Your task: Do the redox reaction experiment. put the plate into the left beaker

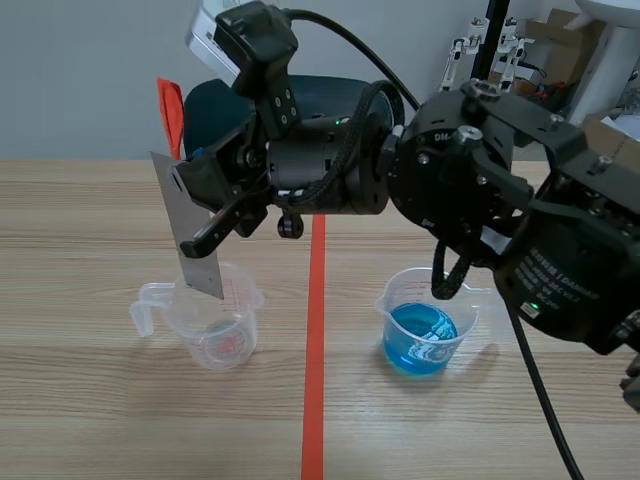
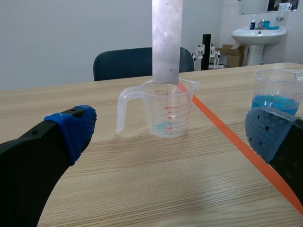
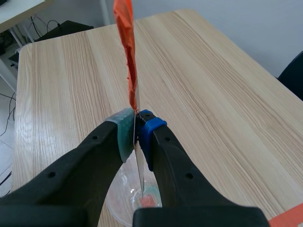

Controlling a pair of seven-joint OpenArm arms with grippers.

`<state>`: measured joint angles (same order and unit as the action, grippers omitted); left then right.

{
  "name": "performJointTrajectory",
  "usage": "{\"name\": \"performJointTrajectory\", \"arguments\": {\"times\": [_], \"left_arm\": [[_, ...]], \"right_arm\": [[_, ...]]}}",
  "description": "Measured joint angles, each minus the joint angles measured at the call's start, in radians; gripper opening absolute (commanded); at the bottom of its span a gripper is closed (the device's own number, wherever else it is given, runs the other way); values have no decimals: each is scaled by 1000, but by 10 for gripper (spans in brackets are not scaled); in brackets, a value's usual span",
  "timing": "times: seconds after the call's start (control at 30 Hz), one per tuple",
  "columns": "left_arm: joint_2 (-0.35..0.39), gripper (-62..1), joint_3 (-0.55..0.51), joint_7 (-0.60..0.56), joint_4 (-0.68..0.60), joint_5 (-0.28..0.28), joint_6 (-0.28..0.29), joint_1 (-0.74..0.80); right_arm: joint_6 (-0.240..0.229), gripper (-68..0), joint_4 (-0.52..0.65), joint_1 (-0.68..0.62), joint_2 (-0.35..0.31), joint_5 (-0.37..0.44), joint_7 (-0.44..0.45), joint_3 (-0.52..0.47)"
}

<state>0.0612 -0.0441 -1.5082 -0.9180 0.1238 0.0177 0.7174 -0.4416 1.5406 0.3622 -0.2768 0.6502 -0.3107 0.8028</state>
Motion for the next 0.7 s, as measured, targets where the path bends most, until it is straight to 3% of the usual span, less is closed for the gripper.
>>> {"name": "performJointTrajectory", "arguments": {"times": [0.43, 0.53, 0.7], "left_arm": [[0, 14, 0, 0, 0, 0, 0, 0], [0, 14, 0, 0, 0, 0, 0, 0], [0, 14, 0, 0, 0, 0, 0, 0]], "right_arm": [[0, -669, -125, 0, 14, -61, 103, 78], [0, -669, -154, 0, 17, -130, 154, 101], [0, -669, -210, -3, 19, -166, 210, 109]]}}
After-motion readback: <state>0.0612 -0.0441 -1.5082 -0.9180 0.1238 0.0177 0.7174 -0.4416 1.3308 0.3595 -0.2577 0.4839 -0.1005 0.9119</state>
